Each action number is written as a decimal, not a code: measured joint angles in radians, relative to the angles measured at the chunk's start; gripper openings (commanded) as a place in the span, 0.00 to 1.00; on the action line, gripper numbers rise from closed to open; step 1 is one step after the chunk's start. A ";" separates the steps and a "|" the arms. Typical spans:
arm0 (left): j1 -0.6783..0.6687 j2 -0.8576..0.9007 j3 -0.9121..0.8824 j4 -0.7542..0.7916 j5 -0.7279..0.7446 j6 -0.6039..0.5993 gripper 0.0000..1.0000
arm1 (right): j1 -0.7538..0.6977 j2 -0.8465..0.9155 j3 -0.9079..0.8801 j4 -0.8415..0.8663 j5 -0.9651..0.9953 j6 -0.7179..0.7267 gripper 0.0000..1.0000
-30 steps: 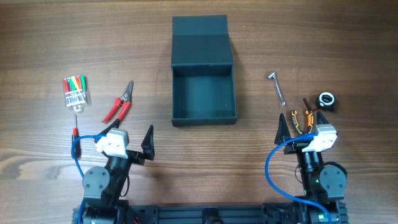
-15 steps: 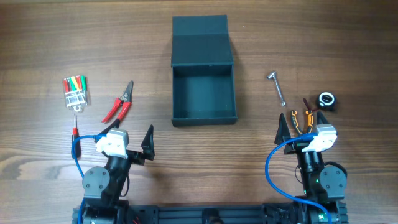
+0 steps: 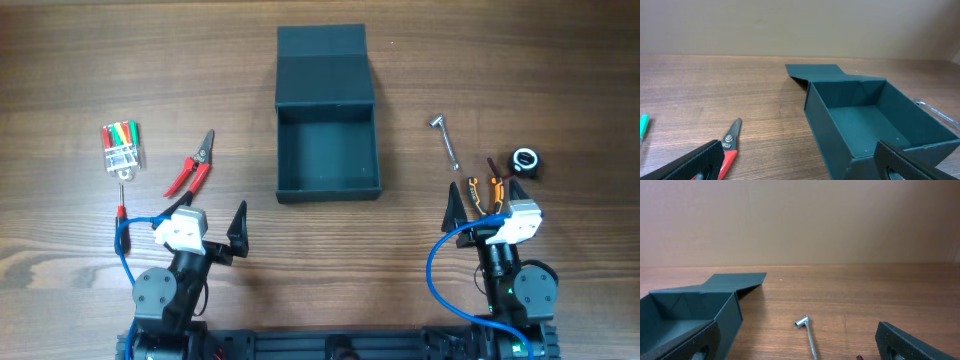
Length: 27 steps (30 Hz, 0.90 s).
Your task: Pack container
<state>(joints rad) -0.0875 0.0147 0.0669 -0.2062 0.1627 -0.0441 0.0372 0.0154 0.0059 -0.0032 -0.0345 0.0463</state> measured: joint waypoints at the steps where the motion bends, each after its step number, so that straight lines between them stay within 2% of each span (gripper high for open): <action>1: 0.000 0.000 0.000 0.000 0.000 0.000 1.00 | 0.000 0.000 0.000 0.000 0.000 0.000 1.00; 9: 0.000 0.000 0.000 0.001 0.000 0.000 1.00 | 0.000 0.000 0.000 0.000 0.000 -0.004 1.00; 14: 0.000 0.000 -0.001 0.058 0.000 0.000 1.00 | 0.000 0.000 0.000 0.026 0.000 -0.008 1.00; 22: 0.000 0.000 -0.001 0.032 -0.001 0.000 1.00 | 0.000 0.000 0.000 0.003 -0.007 -0.007 1.00; 24: 0.000 0.000 -0.001 0.031 0.000 0.000 1.00 | 0.000 0.000 0.000 0.006 -0.012 0.015 1.00; 27: 0.000 0.000 -0.001 0.031 -0.001 -0.025 1.00 | 0.000 0.000 0.000 0.011 -0.034 0.150 1.00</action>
<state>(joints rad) -0.0875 0.0147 0.0662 -0.1749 0.1619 -0.0689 0.0372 0.0154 0.0059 0.0074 -0.0689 0.1963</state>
